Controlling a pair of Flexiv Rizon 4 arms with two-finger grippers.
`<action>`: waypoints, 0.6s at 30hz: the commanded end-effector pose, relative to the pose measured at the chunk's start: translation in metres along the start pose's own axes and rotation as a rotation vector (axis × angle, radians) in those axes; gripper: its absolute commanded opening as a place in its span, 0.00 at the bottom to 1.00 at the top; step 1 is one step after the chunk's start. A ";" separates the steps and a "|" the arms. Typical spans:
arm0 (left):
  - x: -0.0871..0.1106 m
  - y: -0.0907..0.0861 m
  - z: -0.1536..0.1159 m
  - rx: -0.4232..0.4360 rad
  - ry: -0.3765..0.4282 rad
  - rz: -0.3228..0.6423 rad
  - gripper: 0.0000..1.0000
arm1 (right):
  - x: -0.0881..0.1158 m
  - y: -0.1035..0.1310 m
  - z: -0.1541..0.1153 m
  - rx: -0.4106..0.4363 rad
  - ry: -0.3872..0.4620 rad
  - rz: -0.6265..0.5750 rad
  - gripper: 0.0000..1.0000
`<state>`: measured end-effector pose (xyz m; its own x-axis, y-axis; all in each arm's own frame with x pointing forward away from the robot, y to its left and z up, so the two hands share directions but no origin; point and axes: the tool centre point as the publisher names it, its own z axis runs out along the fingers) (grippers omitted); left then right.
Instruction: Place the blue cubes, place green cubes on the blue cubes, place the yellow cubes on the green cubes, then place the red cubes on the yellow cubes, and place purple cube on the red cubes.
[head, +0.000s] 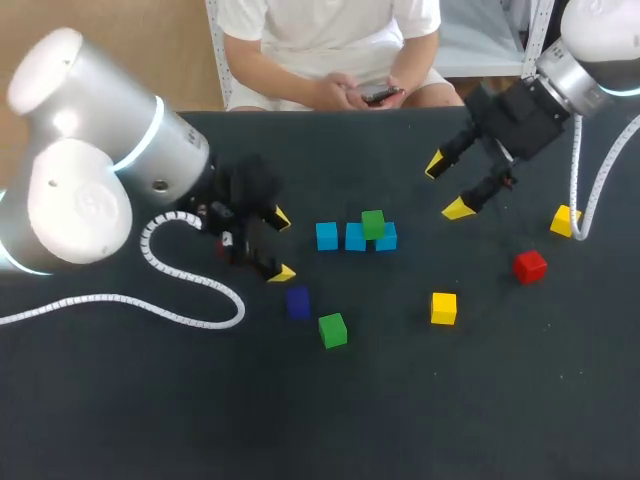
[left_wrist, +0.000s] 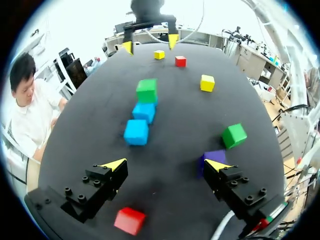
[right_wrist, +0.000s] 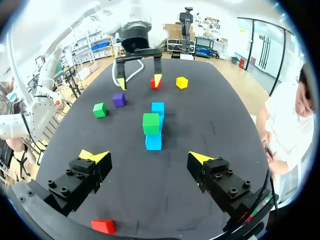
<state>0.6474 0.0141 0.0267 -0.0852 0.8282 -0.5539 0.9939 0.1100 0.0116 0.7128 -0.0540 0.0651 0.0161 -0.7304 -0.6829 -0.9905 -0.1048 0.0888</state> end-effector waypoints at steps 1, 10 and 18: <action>-0.002 -0.027 -0.018 -0.028 0.075 -0.071 1.00 | 0.000 0.001 0.000 0.002 -0.001 0.000 1.00; 0.001 -0.081 -0.006 -0.016 0.164 -0.147 1.00 | 0.000 0.001 0.000 0.002 -0.001 0.000 1.00; -0.004 -0.105 0.008 -0.041 0.163 -0.144 1.00 | 0.000 0.001 0.000 0.002 -0.001 0.000 1.00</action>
<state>0.5501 -0.0011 0.0252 -0.2437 0.8821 -0.4031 0.9676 0.2497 -0.0384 0.7128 -0.0541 0.0652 0.0159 -0.7303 -0.6829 -0.9906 -0.1045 0.0887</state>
